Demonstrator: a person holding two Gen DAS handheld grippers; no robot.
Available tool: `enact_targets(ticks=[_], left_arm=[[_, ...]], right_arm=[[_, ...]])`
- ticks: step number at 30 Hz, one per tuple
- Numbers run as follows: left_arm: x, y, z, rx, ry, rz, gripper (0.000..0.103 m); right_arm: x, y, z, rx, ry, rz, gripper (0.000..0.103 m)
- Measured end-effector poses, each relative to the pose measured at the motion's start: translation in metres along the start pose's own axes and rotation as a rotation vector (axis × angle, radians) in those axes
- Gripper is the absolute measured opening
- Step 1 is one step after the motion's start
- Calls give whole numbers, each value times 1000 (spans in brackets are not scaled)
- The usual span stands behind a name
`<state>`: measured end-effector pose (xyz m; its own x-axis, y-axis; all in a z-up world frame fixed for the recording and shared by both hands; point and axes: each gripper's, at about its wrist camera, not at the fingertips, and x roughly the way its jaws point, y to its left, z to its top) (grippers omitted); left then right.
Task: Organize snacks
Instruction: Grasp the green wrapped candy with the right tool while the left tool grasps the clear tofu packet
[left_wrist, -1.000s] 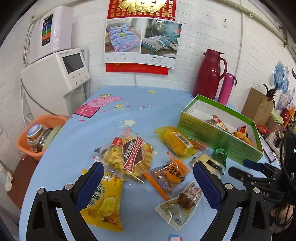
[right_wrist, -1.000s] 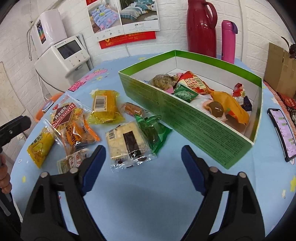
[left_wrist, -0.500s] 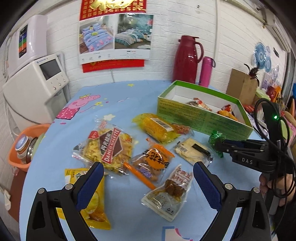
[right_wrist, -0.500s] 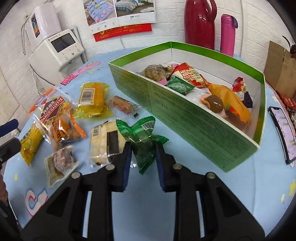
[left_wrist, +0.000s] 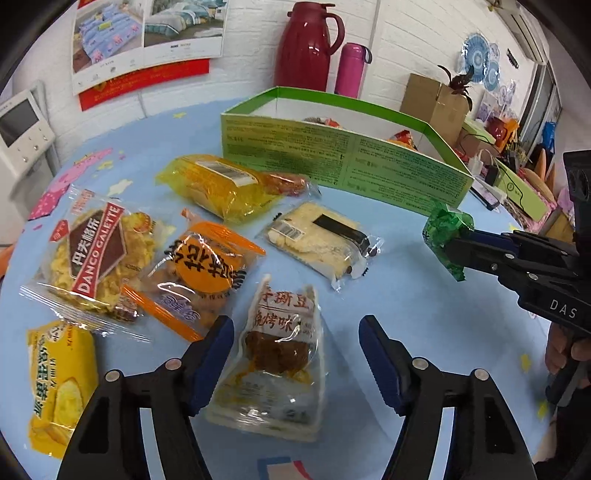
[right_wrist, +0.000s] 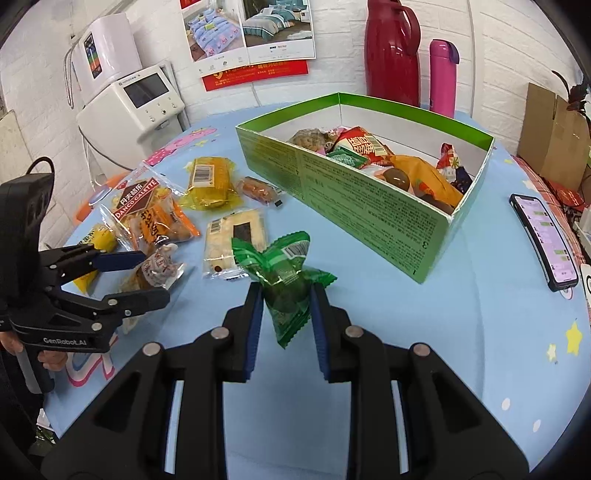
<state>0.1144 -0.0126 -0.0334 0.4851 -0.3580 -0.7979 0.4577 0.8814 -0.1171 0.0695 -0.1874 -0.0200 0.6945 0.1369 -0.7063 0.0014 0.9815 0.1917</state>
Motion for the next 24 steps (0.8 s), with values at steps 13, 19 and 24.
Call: enact_targets(ticks=[13, 19, 24], left_arm=[[15, -3, 3, -13, 12, 70, 39], [1, -8, 3, -66, 18, -10, 36], [-31, -29, 27, -30, -75, -52, 37]], right_arm=[[4, -3, -5, 19, 25, 14, 28], [-9, 4, -3, 5, -12, 30, 27], [-34, 4, 13, -5, -91, 23, 27]])
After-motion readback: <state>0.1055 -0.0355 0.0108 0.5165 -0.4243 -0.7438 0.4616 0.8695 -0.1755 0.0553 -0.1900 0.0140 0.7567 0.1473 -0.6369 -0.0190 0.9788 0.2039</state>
